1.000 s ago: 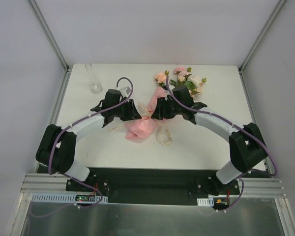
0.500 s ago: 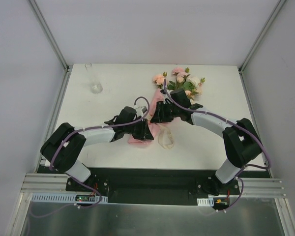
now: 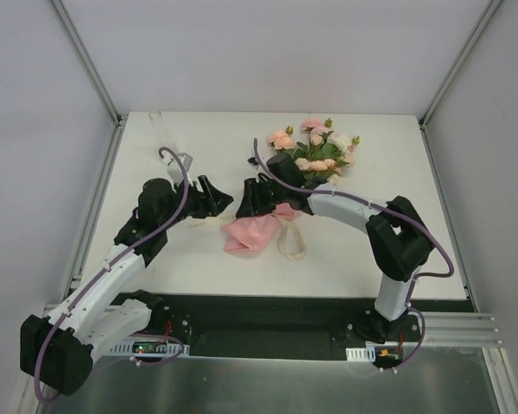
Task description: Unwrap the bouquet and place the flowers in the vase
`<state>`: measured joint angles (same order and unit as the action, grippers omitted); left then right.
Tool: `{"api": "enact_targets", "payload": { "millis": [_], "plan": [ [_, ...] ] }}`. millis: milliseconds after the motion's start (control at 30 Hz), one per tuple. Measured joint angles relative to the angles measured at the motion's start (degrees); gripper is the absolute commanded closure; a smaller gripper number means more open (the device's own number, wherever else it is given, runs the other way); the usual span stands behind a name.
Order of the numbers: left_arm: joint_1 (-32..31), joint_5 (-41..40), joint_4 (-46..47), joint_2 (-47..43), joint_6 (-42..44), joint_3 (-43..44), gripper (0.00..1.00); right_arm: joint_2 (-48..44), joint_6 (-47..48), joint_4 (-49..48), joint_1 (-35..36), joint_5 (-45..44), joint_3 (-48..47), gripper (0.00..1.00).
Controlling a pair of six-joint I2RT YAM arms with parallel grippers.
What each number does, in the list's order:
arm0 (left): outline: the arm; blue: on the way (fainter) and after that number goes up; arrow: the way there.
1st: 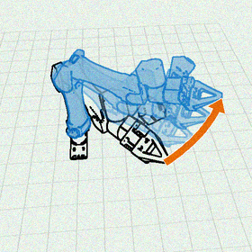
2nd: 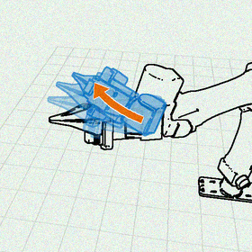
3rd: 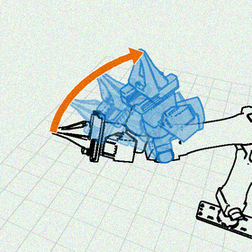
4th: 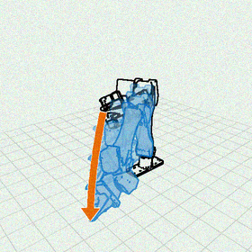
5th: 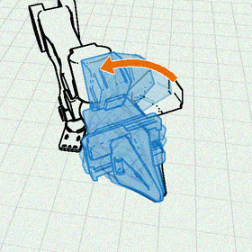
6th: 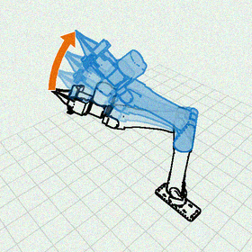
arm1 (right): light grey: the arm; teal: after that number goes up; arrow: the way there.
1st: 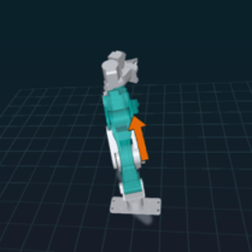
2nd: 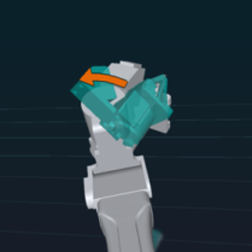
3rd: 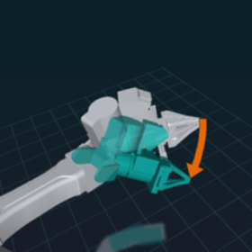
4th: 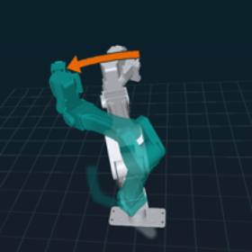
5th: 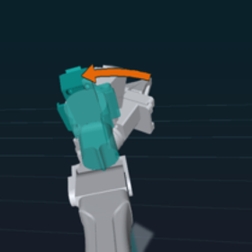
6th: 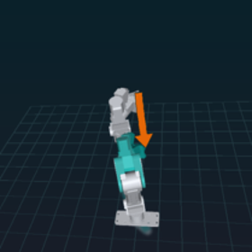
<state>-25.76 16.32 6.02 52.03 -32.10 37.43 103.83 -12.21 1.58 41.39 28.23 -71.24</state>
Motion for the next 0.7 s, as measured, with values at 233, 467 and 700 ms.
{"api": "enact_targets", "payload": {
  "millis": [233,467,700],
  "plan": [
    [8.2,3.6,-4.2,9.1,-0.3,1.2,0.51,1.7,-0.5,-1.2,2.2,-0.2,3.1,0.69],
    [8.1,11.5,-1.4,20.2,-2.4,2.3,0.60,0.8,0.3,-0.2,1.8,-2.2,9.5,0.65],
    [0.7,15.1,5.3,24.2,-5.1,-0.5,0.66,-5.8,-1.8,2.2,-0.2,-5.5,9.0,0.61]
  ]
}}
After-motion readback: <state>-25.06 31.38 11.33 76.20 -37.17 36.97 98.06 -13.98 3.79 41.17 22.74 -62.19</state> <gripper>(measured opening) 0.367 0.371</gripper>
